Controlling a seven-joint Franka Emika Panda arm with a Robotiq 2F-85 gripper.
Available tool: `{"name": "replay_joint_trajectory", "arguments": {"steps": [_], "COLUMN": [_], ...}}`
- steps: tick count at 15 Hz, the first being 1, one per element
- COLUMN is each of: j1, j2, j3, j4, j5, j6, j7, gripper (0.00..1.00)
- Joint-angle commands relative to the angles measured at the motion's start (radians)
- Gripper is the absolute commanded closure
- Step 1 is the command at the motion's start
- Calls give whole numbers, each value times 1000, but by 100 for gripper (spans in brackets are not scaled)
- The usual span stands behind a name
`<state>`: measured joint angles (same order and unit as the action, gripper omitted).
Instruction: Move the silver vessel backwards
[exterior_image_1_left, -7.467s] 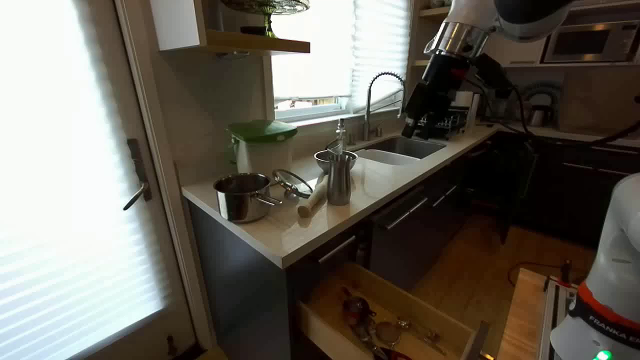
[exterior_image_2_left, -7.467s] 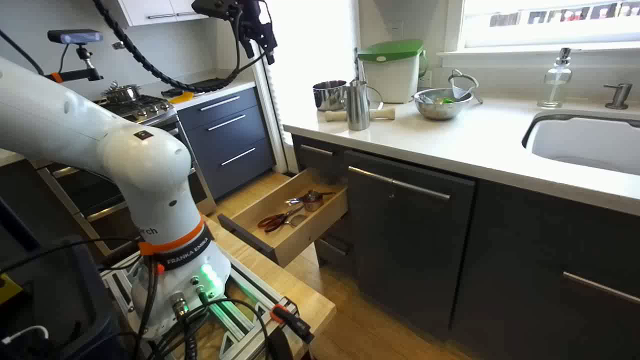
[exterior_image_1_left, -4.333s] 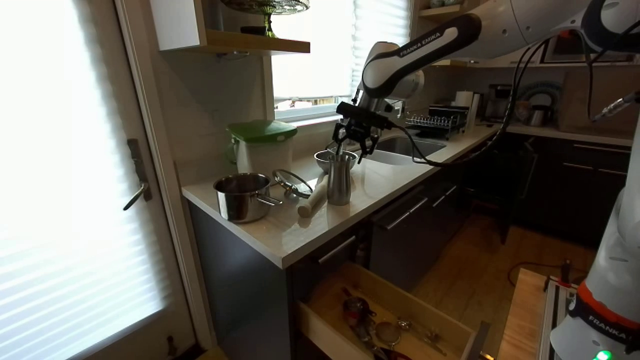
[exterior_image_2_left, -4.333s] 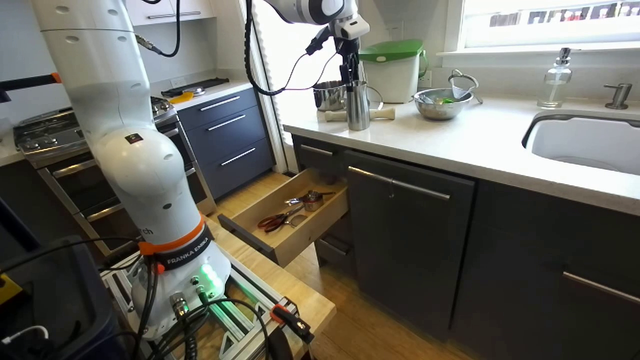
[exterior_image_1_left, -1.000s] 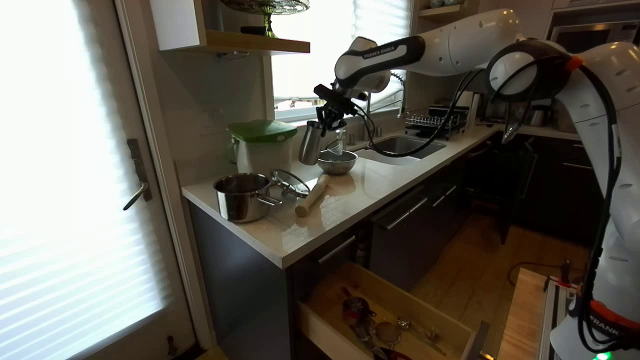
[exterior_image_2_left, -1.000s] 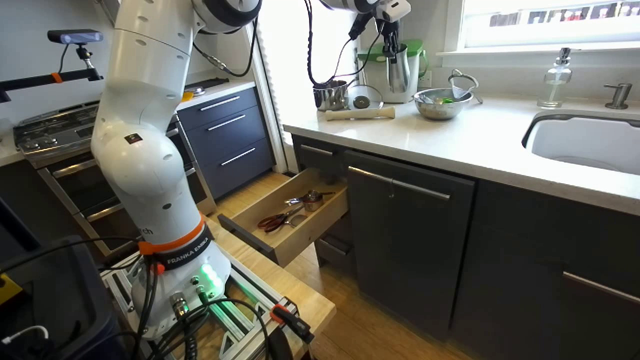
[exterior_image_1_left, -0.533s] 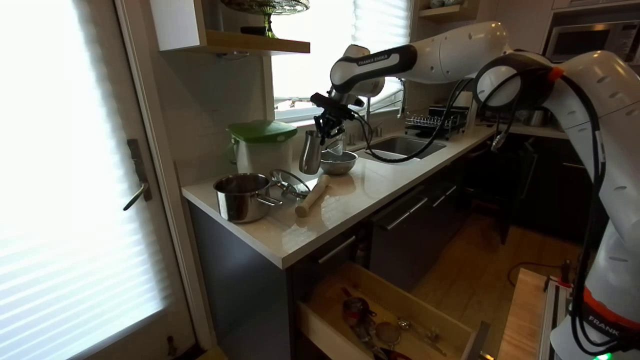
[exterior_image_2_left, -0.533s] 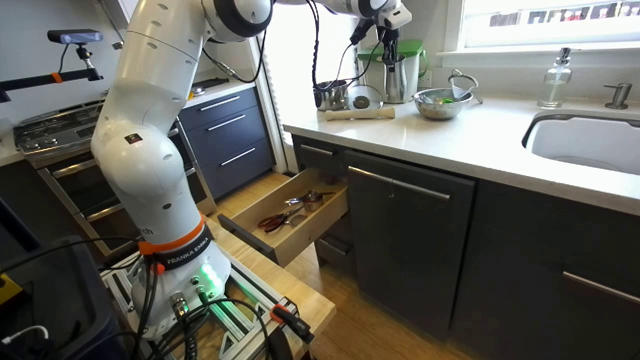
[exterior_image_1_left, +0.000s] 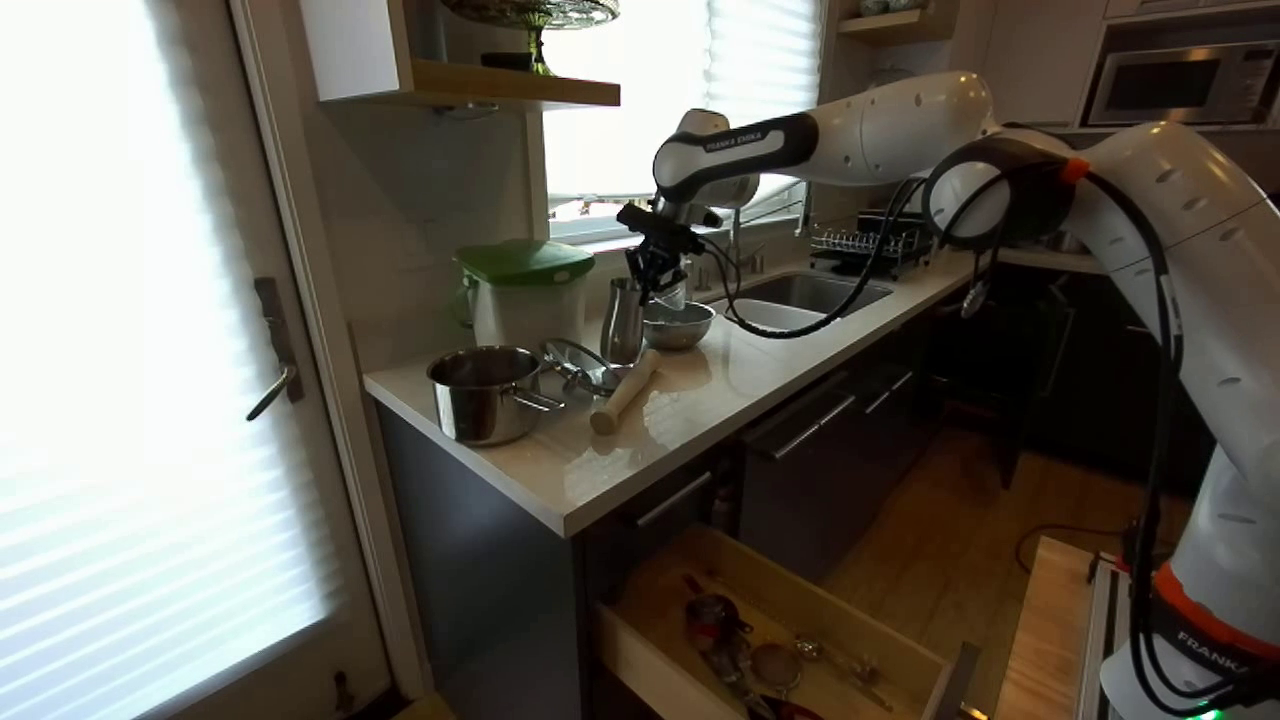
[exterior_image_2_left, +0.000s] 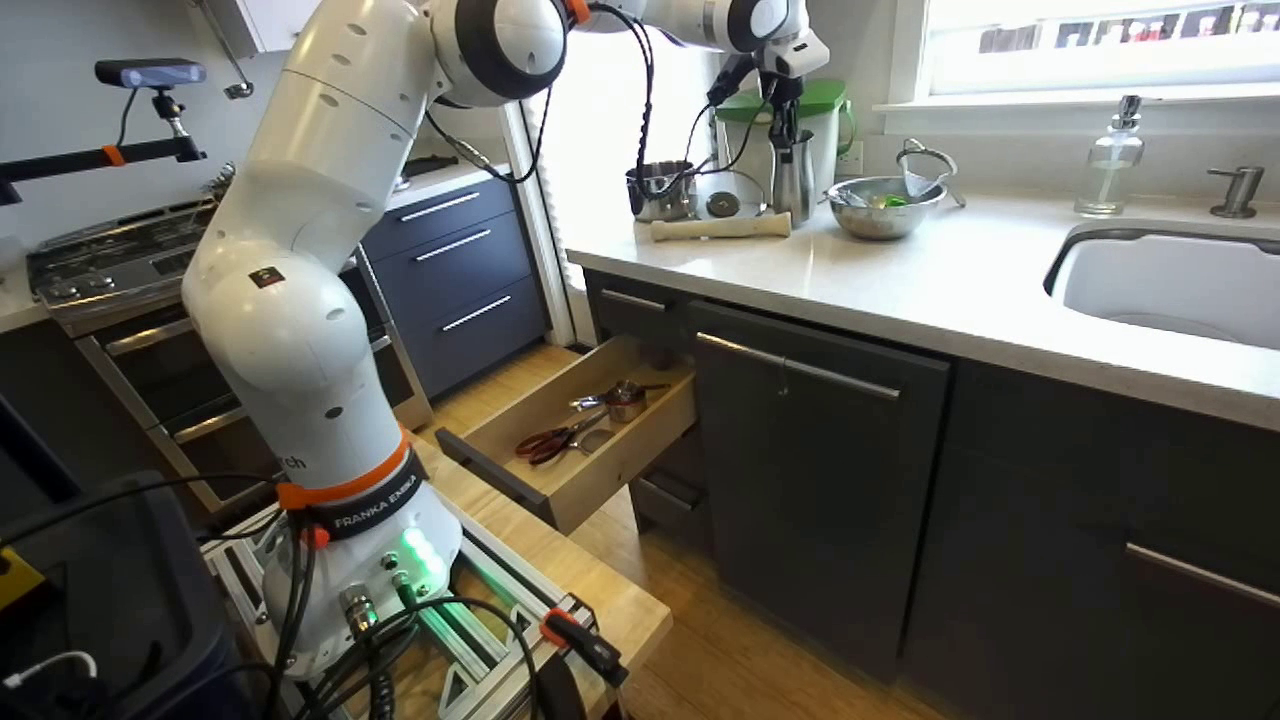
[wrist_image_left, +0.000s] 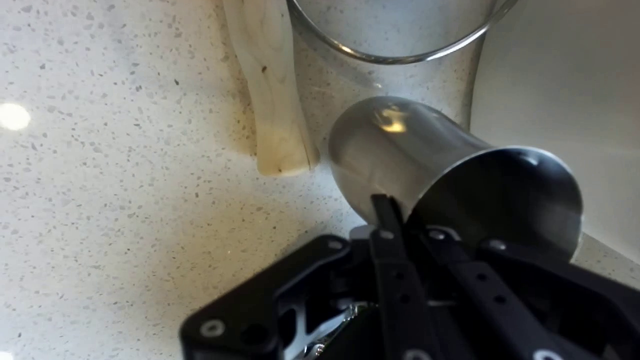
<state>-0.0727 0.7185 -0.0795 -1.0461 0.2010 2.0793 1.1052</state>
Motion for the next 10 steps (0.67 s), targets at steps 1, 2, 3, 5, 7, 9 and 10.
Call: {"name": "replay_joint_trajectory", "arguments": {"steps": [1, 2, 3, 5, 7, 9, 10], "j1": [0, -1, -2, 1, 1, 1, 3], "j2": [47, 54, 60, 69, 76, 81, 82], "j3": [-10, -12, -14, -21, -24, -28, -32], "j4": [82, 94, 104, 122, 138, 152, 159], "j5": [-13, -14, -16, -19, -20, -22, -24], "j6": [-60, -67, -75, -87, -93, -98, -103], "j7": [20, 21, 22, 28, 31, 33, 35], "gripper": [99, 99, 99, 71, 63, 47, 40]}}
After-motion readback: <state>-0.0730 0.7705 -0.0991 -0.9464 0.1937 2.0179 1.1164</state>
